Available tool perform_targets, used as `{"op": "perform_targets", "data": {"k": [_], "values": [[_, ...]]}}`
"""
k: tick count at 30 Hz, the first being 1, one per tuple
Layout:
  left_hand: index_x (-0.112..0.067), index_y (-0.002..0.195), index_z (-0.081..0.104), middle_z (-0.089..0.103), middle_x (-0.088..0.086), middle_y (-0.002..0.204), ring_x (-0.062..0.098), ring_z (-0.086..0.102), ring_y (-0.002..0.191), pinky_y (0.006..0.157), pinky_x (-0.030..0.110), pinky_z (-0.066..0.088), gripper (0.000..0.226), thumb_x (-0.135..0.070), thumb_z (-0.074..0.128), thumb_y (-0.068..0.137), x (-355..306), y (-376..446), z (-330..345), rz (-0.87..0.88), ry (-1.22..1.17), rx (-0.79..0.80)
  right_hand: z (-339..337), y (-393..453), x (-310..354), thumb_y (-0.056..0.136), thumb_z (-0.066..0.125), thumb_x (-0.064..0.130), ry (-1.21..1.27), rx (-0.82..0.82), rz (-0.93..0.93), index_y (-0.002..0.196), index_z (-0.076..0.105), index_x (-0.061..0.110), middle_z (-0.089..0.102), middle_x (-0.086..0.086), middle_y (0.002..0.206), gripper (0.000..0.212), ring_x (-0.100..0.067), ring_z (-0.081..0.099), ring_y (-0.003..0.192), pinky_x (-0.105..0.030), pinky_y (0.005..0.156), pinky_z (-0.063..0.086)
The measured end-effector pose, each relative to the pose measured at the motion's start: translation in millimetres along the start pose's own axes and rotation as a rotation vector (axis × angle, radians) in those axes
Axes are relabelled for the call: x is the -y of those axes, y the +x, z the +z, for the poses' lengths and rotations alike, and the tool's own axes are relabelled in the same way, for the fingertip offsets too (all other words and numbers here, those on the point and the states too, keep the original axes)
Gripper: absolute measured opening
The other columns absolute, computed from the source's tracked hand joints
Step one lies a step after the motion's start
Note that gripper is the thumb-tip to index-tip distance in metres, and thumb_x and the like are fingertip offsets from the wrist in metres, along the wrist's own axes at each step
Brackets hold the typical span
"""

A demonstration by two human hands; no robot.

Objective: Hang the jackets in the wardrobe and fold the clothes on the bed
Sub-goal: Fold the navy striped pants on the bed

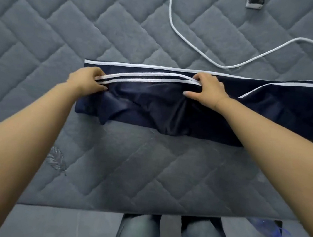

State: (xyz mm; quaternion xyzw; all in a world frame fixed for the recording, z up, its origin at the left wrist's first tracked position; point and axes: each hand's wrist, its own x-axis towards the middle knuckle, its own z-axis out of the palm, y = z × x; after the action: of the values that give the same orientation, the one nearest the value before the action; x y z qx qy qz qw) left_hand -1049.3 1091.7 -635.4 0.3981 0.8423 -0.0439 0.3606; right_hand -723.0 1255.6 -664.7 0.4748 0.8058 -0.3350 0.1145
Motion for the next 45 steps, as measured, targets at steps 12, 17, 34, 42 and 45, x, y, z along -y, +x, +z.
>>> {"op": "perform_targets", "data": {"k": [12, 17, 34, 42, 45], "values": [[0.003, 0.108, 0.056, 0.063, 0.013, 0.112, 0.026, 0.057, 0.103, 0.091, 0.036, 0.045, 0.039, -0.035, 0.047, 0.102, 26, -48, 88, -0.284, -0.774, -0.383, 17, 25, 36, 0.095, 0.058, 0.031, 0.248, -0.028, -0.043, 0.093, 0.056, 0.016, 0.058, 0.000, 0.089, 0.016, -0.021, 0.055, 0.088, -0.034, 0.081, 0.040], [-0.006, 0.092, 0.053, 0.060, 0.005, 0.085, 0.014, 0.048, 0.076, 0.070, 0.033, 0.038, 0.028, -0.034, 0.052, 0.099, 59, -31, 54, -0.106, -0.618, -0.591, 15, 37, 49, 0.093, 0.061, 0.030, 0.158, -0.255, -0.036, 0.108, 0.060, 0.008, 0.060, -0.010, 0.110, 0.026, -0.025, 0.055, 0.101, -0.032, 0.085, 0.037], [-0.024, 0.089, 0.047, 0.061, 0.005, 0.103, 0.019, 0.059, 0.094, 0.086, 0.036, 0.049, 0.023, -0.023, 0.070, 0.089, 106, -48, 70, -0.207, -0.966, -0.394, 137, -73, 98, 0.102, 0.042, 0.036, -0.232, 0.034, -0.229, 0.155, 0.017, 0.024, -0.002, 0.001, 0.163, 0.060, -0.021, -0.007, 0.150, -0.044, 0.120, -0.003], [-0.027, 0.096, 0.045, 0.057, -0.005, 0.104, 0.010, 0.054, 0.094, 0.088, 0.025, 0.045, 0.026, -0.044, 0.065, 0.091, 137, -56, 82, -0.313, -0.987, -0.383, 120, -76, 106, 0.095, 0.056, 0.008, 0.120, -0.040, -0.303, 0.130, 0.059, 0.008, 0.040, -0.010, 0.151, 0.036, -0.030, 0.037, 0.139, -0.044, 0.115, 0.030], [-0.031, 0.083, 0.042, 0.049, -0.012, 0.088, 0.001, 0.045, 0.077, 0.070, 0.008, 0.039, 0.024, -0.049, 0.050, 0.097, 129, -52, 81, -0.332, -0.995, -0.412, 85, -65, 76, 0.089, 0.059, 0.001, 0.028, -0.271, -0.231, 0.118, 0.067, 0.004, 0.056, -0.017, 0.133, 0.030, -0.037, 0.052, 0.120, -0.047, 0.102, 0.042]]}}
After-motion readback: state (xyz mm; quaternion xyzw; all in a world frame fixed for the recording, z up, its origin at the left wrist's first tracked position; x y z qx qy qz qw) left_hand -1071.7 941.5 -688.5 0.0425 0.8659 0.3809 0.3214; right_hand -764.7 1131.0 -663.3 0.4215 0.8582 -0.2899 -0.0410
